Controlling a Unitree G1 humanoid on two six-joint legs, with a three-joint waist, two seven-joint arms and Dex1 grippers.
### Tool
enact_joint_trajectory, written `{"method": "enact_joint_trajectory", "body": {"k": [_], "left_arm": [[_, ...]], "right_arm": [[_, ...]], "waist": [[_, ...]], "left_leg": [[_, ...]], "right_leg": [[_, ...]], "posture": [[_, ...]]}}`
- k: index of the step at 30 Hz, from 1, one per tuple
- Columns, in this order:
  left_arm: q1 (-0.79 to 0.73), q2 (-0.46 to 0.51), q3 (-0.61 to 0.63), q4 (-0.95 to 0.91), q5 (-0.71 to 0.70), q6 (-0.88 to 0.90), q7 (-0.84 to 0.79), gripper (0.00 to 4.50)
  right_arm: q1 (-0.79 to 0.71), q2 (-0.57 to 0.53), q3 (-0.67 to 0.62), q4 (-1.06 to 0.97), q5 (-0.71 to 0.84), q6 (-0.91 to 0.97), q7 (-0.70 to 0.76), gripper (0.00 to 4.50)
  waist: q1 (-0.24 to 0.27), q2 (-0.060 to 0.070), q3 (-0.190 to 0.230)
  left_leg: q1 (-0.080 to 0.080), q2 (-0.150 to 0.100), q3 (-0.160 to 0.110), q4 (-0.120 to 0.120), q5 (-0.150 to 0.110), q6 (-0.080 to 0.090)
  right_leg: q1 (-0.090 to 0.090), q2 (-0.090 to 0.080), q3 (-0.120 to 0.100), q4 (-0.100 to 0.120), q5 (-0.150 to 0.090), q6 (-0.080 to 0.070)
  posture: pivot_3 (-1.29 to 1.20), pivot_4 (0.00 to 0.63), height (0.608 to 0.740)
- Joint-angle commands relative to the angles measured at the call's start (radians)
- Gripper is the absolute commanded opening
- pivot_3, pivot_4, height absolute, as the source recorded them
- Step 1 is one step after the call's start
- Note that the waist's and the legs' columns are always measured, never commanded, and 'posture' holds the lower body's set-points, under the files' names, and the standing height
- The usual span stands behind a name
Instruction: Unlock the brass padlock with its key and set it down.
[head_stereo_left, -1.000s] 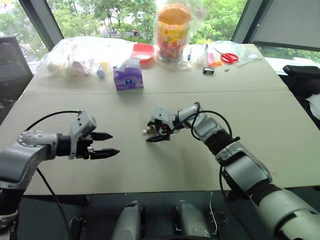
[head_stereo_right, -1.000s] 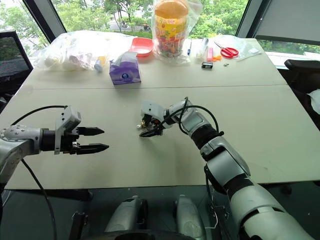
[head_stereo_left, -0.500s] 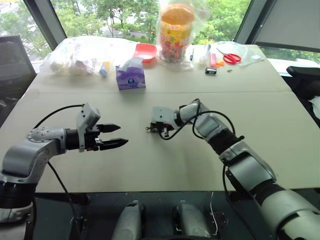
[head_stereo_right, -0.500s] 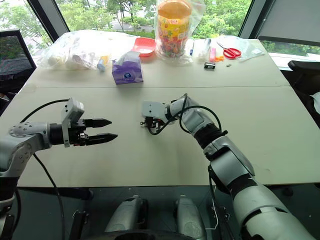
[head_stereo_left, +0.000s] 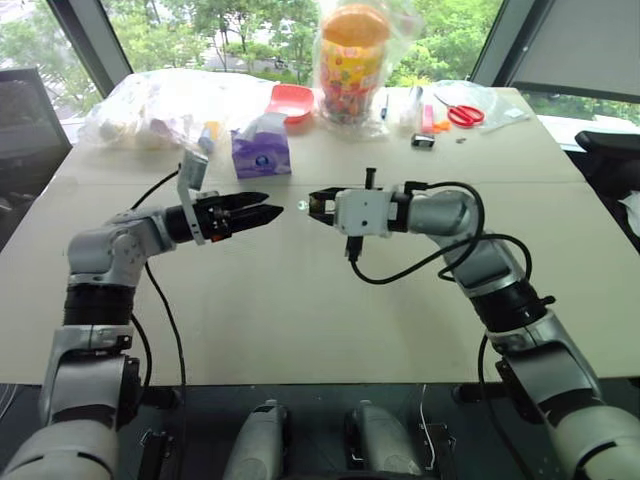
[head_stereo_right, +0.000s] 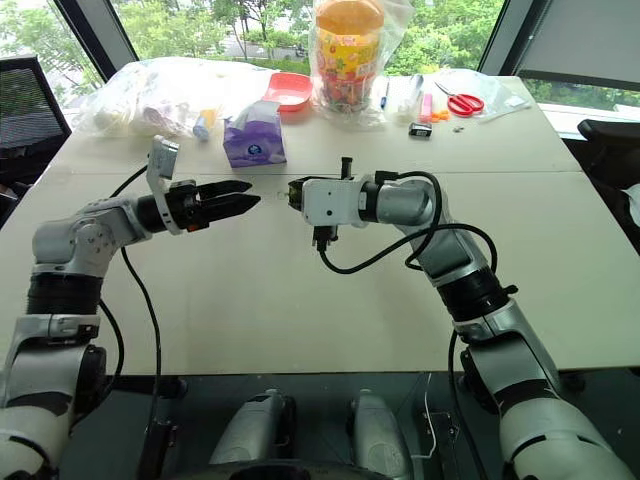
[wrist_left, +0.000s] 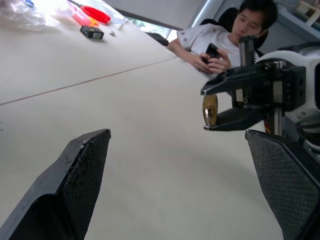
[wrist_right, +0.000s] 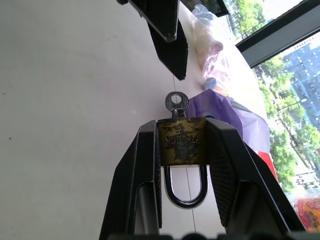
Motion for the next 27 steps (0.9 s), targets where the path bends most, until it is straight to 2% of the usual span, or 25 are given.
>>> {"method": "enact_joint_trajectory", "body": {"k": [1, 8, 12, 27], "left_arm": [[-0.069, -0.033, -0.015, 0.083, 0.026, -0.054, -0.069, 3.78], [-0.134, -0.075, -0.044, 0.161, 0.080, -0.094, -0.121, 0.84], [-0.135, -0.086, -0.072, 0.179, 0.120, -0.131, -0.150, 0.84], [-0.167, -0.121, -0.056, 0.194, 0.123, -0.108, -0.190, 0.84]], "right_arm": [[0.006, 0.001, -0.034, -0.065, 0.000, 0.032, -0.038, 0.71], [0.031, -0.005, -0.034, -0.111, -0.003, 0.078, -0.052, 0.71], [0.042, -0.006, -0.032, -0.123, -0.006, 0.090, -0.056, 0.71], [0.067, 0.001, -0.016, -0.145, -0.016, 0.114, -0.070, 0.71]], "waist": [[0.001, 0.000, 0.000], [-0.002, 0.000, 0.000], [-0.001, 0.000, 0.000], [0.000, 0.000, 0.000]], "left_leg": [[0.000, 0.000, 0.000, 0.000, 0.000, 0.000], [0.000, 0.000, 0.000, 0.000, 0.000, 0.000], [0.000, 0.000, 0.000, 0.000, 0.000, 0.000], [0.000, 0.000, 0.000, 0.000, 0.000, 0.000]], "right_leg": [[0.000, 0.000, 0.000, 0.000, 0.000, 0.000], [0.000, 0.000, 0.000, 0.000, 0.000, 0.000], [0.000, 0.001, 0.000, 0.000, 0.000, 0.000], [0.000, 0.001, 0.000, 0.000, 0.000, 0.000]], "posture": [[0.00, 0.150, 0.740], [0.00, 0.150, 0.740], [0.00, 0.150, 0.740], [0.00, 0.150, 0.740]]}}
